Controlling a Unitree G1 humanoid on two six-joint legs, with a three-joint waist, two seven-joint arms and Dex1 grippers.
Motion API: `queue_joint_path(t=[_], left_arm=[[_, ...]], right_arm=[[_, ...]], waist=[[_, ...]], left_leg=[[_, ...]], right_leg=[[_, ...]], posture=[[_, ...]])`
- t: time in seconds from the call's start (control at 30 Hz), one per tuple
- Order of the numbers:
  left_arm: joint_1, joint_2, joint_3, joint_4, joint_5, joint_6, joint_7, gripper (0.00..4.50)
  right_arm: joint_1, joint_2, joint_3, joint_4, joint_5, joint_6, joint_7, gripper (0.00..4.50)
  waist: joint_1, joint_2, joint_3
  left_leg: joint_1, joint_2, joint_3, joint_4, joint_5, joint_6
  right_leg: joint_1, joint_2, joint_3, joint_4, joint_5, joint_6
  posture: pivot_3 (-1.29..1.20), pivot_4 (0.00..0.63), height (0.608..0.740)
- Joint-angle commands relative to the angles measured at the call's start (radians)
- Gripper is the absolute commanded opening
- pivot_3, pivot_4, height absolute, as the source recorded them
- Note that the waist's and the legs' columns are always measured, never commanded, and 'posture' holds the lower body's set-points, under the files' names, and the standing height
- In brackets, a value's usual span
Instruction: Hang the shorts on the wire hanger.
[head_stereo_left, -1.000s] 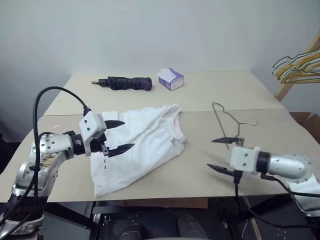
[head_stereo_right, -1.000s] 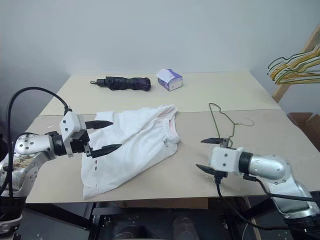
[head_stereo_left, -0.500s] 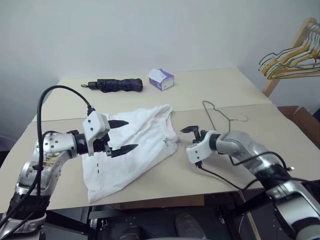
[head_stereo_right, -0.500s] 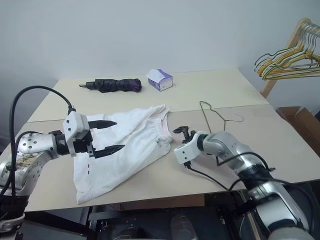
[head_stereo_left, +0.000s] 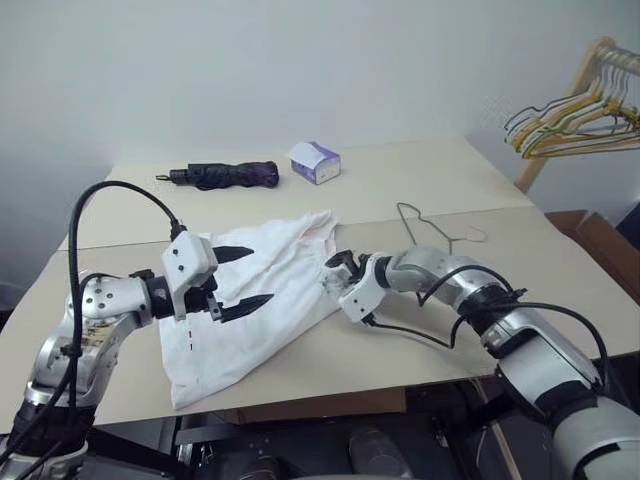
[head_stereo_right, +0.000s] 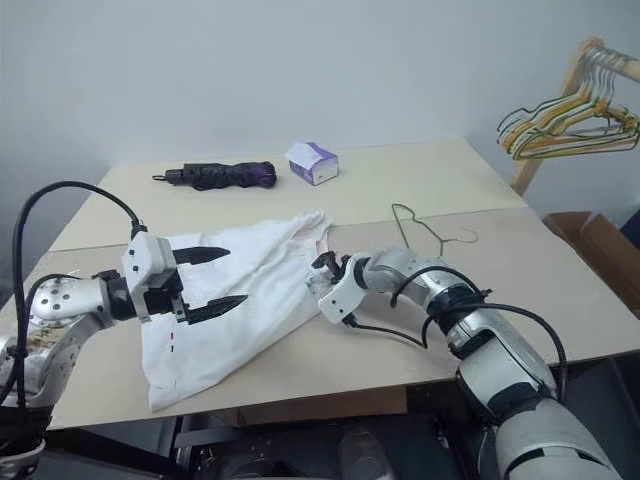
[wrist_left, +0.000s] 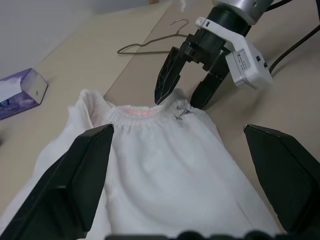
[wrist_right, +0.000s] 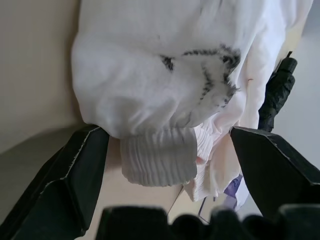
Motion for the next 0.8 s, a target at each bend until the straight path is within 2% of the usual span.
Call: queue_joint_path(t=[0.03,0.33,0.37,0.53,0.8], left_arm=[[0.003,0.004,0.042,-0.043,-0.018,0.007,0.024,4.50],[0.018,0.019,0.035,-0.044,0.002,0.014,0.023,4.50],[0.016,0.029,0.022,-0.044,0.013,0.016,0.015,4.50],[0.037,0.095,-0.037,-0.049,0.099,-0.011,-0.009,4.50],[0.080,0.105,-0.029,-0.090,0.094,0.008,-0.010,4.50]], right_arm=[[-0.047,0.010,0.011,0.061,-0.007,-0.045,-0.038,3.19],[-0.032,-0.003,0.011,0.052,0.015,-0.082,-0.057,0.17],[-0.022,-0.012,0.004,0.036,0.024,-0.081,-0.048,0.02],[0.071,-0.060,-0.051,-0.090,0.116,-0.029,0.038,0.02],[0.231,-0.075,-0.190,-0.340,0.170,0.300,0.122,0.02]], waist=[[0.006,0.000,0.000],[0.025,0.000,0.000],[0.026,0.000,0.000],[0.031,0.000,0.000],[0.047,0.000,0.000]], left_leg=[[0.000,0.000,0.000,0.000,0.000,0.000],[0.001,0.000,-0.001,-0.001,0.000,0.000],[0.001,0.000,-0.001,-0.001,0.000,0.000],[0.001,0.000,-0.001,-0.001,0.000,0.000],[0.000,0.001,-0.001,-0.002,0.000,0.000]], right_leg=[[0.000,0.000,0.000,0.000,0.000,0.000],[-0.001,0.000,0.000,0.002,-0.001,-0.002],[-0.001,0.000,0.000,0.002,-0.001,-0.002],[-0.001,0.000,0.000,0.002,-0.002,-0.002],[-0.001,0.000,0.000,0.004,-0.003,-0.004]], posture=[[-0.18,0.000,0.740],[-0.19,0.000,0.740],[-0.19,0.000,0.740],[-0.19,0.000,0.740],[-0.18,0.000,0.740]])
